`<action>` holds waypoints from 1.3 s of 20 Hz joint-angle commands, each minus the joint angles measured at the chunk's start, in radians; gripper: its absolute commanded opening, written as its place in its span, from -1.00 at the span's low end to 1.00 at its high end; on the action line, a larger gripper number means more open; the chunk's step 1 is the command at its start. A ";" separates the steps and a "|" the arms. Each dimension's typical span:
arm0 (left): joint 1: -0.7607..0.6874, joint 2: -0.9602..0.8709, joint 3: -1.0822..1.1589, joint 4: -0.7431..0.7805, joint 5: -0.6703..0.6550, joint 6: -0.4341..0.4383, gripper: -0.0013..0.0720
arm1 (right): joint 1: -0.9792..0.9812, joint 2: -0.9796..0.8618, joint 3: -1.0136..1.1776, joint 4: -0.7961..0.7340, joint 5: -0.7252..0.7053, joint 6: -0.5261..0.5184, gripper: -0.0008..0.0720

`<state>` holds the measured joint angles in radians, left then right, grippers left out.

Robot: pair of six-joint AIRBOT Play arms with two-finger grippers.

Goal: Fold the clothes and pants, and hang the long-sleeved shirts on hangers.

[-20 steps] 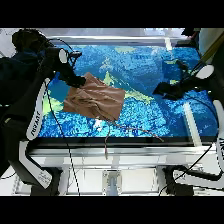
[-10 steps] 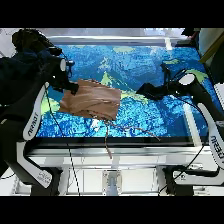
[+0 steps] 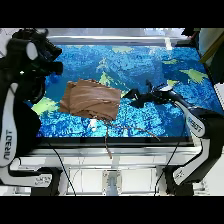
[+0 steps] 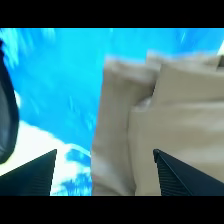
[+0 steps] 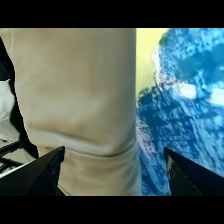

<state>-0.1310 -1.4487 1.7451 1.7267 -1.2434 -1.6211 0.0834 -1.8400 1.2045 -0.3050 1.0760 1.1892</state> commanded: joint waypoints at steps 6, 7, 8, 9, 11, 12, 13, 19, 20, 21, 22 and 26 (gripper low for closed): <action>0.002 0.085 -0.001 0.000 0.039 -0.003 0.98 | 0.164 -0.083 0.128 -0.017 -0.118 0.114 0.83; 0.002 0.085 -0.001 0.000 0.039 -0.003 0.98 | 0.173 -0.083 0.134 -0.084 -0.108 0.148 0.83; 0.002 0.085 -0.001 0.000 0.039 -0.003 0.98 | 0.178 -0.083 0.133 -0.130 -0.100 0.185 0.83; 0.002 0.085 -0.001 0.000 0.039 -0.003 0.98 | 0.185 -0.083 0.133 -0.153 -0.090 0.203 0.83; 0.002 0.085 -0.001 -0.002 0.040 -0.003 0.98 | 0.194 -0.083 0.133 -0.137 -0.068 0.186 0.33; 0.002 0.085 -0.001 -0.003 0.040 -0.003 0.98 | 0.201 -0.083 0.134 -0.124 -0.065 0.164 -0.05; 0.002 0.085 -0.001 -0.003 0.039 -0.003 0.98 | 0.205 -0.081 0.134 -0.098 -0.066 0.144 -0.52; 0.002 0.085 -0.001 -0.003 0.039 -0.003 0.98 | 0.038 -0.015 0.322 -0.189 0.112 0.102 -0.87; 0.002 0.085 -0.001 -0.003 0.039 -0.003 0.98 | -0.023 0.021 0.343 -0.251 0.142 0.134 -0.87; 0.002 0.085 -0.001 -0.003 0.039 -0.003 0.98 | -0.097 0.071 0.352 -0.324 0.166 0.156 -0.87; 0.002 0.085 -0.001 -0.004 0.039 -0.003 0.98 | -0.177 0.128 0.351 -0.399 0.184 0.181 -0.87; 0.002 0.085 -0.001 -0.007 0.039 -0.003 0.98 | -0.511 0.328 0.351 -0.694 0.297 0.242 -0.87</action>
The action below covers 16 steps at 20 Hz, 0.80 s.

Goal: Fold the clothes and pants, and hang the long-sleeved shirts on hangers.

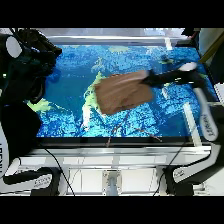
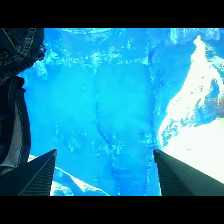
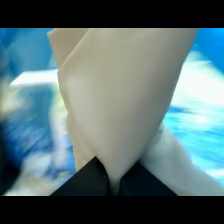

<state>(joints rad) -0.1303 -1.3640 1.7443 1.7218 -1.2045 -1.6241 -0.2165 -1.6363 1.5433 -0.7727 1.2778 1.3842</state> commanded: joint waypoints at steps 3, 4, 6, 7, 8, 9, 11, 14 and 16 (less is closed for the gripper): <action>0.001 0.000 0.000 -0.002 0.000 0.000 0.98 | -0.484 0.213 0.012 -0.321 0.185 0.047 -0.87; 0.001 0.000 0.000 -0.002 0.000 0.000 0.98 | -0.576 0.230 0.008 -0.340 0.218 0.046 -0.87; 0.001 0.000 0.000 -0.002 0.000 -0.001 0.98 | -0.725 0.246 -0.032 -0.381 0.289 0.044 -0.87; 0.001 0.000 0.000 -0.002 0.000 -0.013 0.98 | -0.780 0.248 -0.069 -0.404 0.314 0.042 -0.87; 0.001 0.000 0.000 -0.002 0.000 -0.032 0.98 | -0.828 0.248 -0.120 -0.428 0.333 0.037 -0.87; 0.001 0.000 0.000 -0.002 0.000 -0.042 0.98 | -0.864 0.249 -0.177 -0.450 0.336 0.036 -0.87; 0.001 0.000 0.000 -0.002 0.000 -0.042 0.98 | -0.920 0.257 -0.307 -0.526 0.314 0.039 -0.87; 0.001 -0.001 0.000 -0.002 0.000 -0.041 0.98 | -0.993 0.261 -0.448 -0.567 0.311 0.041 -0.53; 0.001 -0.008 0.000 -0.002 0.000 -0.041 0.98 | -1.025 0.267 -0.437 -0.566 0.407 0.065 0.38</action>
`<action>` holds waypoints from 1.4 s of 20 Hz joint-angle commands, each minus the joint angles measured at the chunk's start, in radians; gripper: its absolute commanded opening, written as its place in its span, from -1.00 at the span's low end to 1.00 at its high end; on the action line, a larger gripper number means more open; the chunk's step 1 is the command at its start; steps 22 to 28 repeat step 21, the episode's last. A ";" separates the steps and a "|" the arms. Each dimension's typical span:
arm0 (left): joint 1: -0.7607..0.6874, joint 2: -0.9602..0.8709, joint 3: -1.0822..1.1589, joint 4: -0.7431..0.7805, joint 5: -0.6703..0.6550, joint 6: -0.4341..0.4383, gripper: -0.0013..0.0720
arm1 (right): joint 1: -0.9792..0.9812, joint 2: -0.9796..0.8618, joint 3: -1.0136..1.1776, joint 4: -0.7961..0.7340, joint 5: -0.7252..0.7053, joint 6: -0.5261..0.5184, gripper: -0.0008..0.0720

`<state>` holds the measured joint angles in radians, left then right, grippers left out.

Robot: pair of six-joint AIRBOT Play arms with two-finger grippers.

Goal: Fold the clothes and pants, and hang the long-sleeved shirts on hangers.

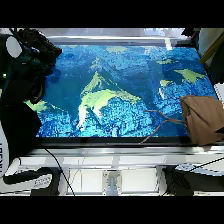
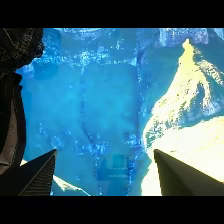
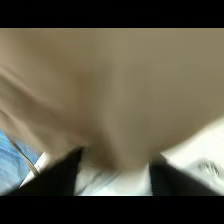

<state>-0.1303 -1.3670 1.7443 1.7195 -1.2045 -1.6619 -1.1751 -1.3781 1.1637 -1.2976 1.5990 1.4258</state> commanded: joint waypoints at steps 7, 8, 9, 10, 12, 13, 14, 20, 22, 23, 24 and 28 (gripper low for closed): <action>0.001 -0.033 0.000 -0.002 -0.008 -0.004 0.98 | -0.006 0.214 0.343 0.420 -0.002 0.148 0.34; 0.001 -0.033 0.000 -0.002 -0.021 -0.003 0.98 | 0.036 0.260 0.359 0.511 -0.084 0.116 0.11; 0.001 -0.033 0.000 -0.002 -0.022 -0.003 0.98 | 0.087 0.305 0.363 0.592 -0.128 0.050 -0.40; 0.001 -0.033 0.000 -0.002 -0.022 -0.003 0.98 | 0.152 0.349 0.363 0.650 -0.139 -0.035 -0.84; 0.001 -0.033 0.000 -0.002 -0.022 -0.003 0.98 | 0.304 0.410 0.363 0.653 -0.156 -0.145 -0.87; 0.001 -0.033 0.000 -0.002 -0.022 -0.003 0.98 | 0.384 0.420 0.363 0.639 -0.154 -0.147 -0.87; 0.001 -0.033 0.000 0.000 -0.022 -0.003 0.98 | 0.451 0.422 0.363 0.614 -0.139 -0.146 -0.87; 0.001 -0.033 0.000 0.000 -0.022 -0.003 0.98 | 0.768 0.422 0.363 0.398 -0.047 -0.145 -0.87; 0.001 -0.033 0.000 0.000 -0.022 -0.003 0.98 | 0.801 0.422 0.363 0.399 -0.045 -0.145 -0.87; 0.001 -0.033 0.000 0.000 -0.022 -0.003 0.98 | 0.801 0.422 0.363 0.399 -0.045 -0.145 -0.87; 0.001 -0.033 0.000 0.000 -0.022 -0.003 0.98 | 0.801 0.422 0.363 0.399 -0.045 -0.145 -0.87; 0.001 -0.033 0.000 0.000 -0.022 -0.003 0.98 | 0.801 0.422 0.363 0.399 -0.045 -0.145 -0.87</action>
